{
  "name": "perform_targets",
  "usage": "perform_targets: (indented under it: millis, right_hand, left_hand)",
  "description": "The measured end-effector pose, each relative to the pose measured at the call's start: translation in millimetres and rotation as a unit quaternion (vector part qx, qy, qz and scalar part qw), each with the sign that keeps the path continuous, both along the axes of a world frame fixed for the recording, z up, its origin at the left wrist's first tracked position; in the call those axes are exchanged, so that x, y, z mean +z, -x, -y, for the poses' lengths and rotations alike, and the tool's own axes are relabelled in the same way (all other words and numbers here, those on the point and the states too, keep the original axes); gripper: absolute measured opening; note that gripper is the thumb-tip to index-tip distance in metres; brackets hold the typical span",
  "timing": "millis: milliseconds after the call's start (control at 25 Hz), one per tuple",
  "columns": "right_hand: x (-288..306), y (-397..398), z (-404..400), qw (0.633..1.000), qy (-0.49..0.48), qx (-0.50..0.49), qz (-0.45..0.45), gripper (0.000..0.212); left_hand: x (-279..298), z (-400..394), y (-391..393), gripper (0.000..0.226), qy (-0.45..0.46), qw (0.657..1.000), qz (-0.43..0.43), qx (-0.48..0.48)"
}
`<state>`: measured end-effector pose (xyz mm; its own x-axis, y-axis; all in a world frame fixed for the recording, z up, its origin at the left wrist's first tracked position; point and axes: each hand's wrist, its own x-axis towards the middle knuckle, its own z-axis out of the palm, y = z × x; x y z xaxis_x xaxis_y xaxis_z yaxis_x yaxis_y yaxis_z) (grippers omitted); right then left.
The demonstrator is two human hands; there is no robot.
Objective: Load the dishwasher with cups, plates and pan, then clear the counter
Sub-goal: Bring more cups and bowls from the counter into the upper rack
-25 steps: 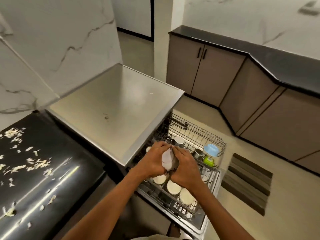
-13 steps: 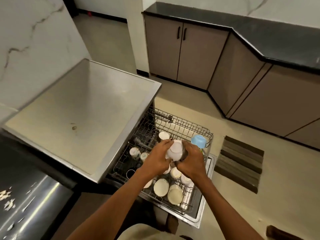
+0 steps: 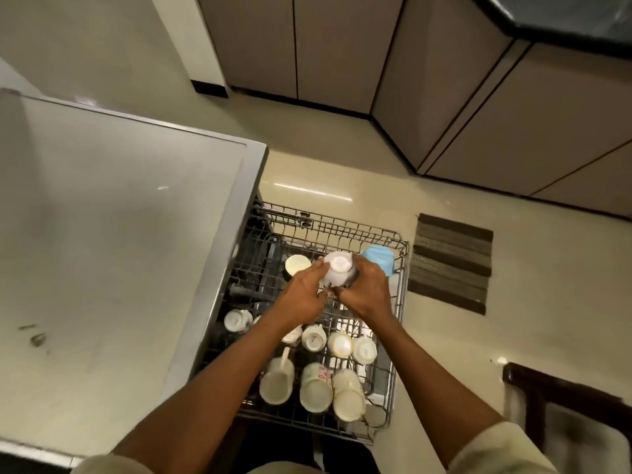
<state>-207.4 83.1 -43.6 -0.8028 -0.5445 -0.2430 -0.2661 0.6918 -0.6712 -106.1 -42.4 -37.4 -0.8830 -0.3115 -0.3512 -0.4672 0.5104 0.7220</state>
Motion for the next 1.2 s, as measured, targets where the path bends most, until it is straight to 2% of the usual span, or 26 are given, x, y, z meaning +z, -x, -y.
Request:
perform_targets:
  millis: [120,280,520,720,1000,1200]
  right_hand:
    - [-25.0,17.9,19.0,0.999,-0.003,-0.037,0.012,0.058]
    - [-62.2,41.4,42.6,0.996,-0.035,-0.077,0.04,0.048]
    - [-111.4,61.1,66.2,0.986,-0.044,-0.137,0.084,0.053]
    - [-136.9,61.3,75.9,0.981,-0.035,-0.163,0.1,0.053]
    - [-148.9,64.0,82.6,0.975,-0.05,-0.152,0.155,0.052]
    - [-153.4,51.6,73.5,0.982,-0.139,-0.092,0.088,0.068]
  left_hand:
    - [-20.0,19.0,24.1,0.069,-0.027,0.998,0.045,-0.037]
    - [-51.6,37.8,49.4,0.084,-0.037,0.989,0.117,-0.083]
    - [-96.2,57.8,68.3,0.093,-0.015,0.972,0.167,-0.164]
    - [-115.3,61.6,77.9,0.097,-0.003,0.962,0.198,-0.188]
    - [-136.8,63.0,86.4,0.099,0.005,0.953,0.239,-0.184]
    - [-137.4,55.9,89.1,0.097,0.026,0.963,0.204,-0.173]
